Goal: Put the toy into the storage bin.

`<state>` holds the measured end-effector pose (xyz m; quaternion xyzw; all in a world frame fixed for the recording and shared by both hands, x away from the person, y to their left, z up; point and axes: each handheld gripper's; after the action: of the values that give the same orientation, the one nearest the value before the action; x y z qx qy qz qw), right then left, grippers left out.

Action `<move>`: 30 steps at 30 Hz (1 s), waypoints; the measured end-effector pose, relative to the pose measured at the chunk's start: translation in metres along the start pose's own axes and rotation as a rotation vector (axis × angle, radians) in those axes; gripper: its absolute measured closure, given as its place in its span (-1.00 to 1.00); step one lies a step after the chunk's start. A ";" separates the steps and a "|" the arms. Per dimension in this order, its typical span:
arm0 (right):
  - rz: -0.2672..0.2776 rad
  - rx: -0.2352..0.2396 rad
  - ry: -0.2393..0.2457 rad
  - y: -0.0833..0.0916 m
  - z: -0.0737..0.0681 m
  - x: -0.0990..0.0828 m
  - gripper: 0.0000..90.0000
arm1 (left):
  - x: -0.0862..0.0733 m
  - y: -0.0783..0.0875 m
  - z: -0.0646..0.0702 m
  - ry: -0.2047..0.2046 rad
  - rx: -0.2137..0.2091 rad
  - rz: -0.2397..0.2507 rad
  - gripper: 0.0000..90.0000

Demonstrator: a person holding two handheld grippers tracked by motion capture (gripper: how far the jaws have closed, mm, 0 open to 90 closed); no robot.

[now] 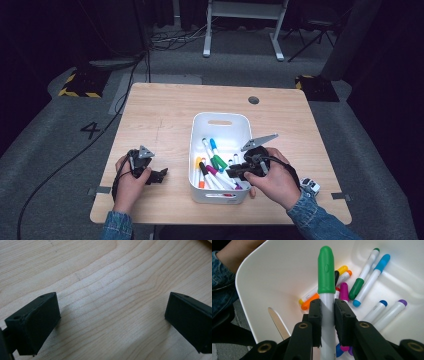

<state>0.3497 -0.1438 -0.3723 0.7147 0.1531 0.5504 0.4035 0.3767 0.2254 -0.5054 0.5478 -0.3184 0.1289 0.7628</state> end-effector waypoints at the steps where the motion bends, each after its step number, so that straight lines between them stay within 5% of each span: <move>1: -0.006 -0.005 0.008 0.000 0.000 -0.001 0.70 | 0.000 0.000 0.000 -0.001 0.001 0.001 -1.00; 8: -0.011 0.000 0.007 -0.001 0.001 -0.002 0.61 | 0.000 0.000 0.000 0.000 0.001 0.000 -1.00; 9: 0.017 0.004 -0.011 0.000 0.000 -0.002 0.37 | 0.000 0.000 0.000 0.000 0.000 0.000 -1.00; 14: 0.081 -0.030 -0.003 0.007 0.005 -0.001 0.14 | 0.000 0.000 0.000 -0.002 0.003 0.003 -1.00; 25: 0.121 -0.107 -0.016 0.028 0.020 0.000 0.16 | 0.000 0.000 0.000 -0.001 0.001 0.000 -1.00; 30: 0.136 -0.141 -0.057 0.039 0.034 -0.003 0.18 | 0.000 0.000 0.000 0.000 0.002 0.003 -1.00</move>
<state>0.3704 -0.1839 -0.3476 0.7085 0.0534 0.5655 0.4188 0.3762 0.2255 -0.5054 0.5482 -0.3189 0.1305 0.7620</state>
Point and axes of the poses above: each handheld gripper's, and its own axes: y roughly backward along the jaws, x roughly out of its top, z roughly to its right, and after that the axes turned 15 degrees about y, right-handed
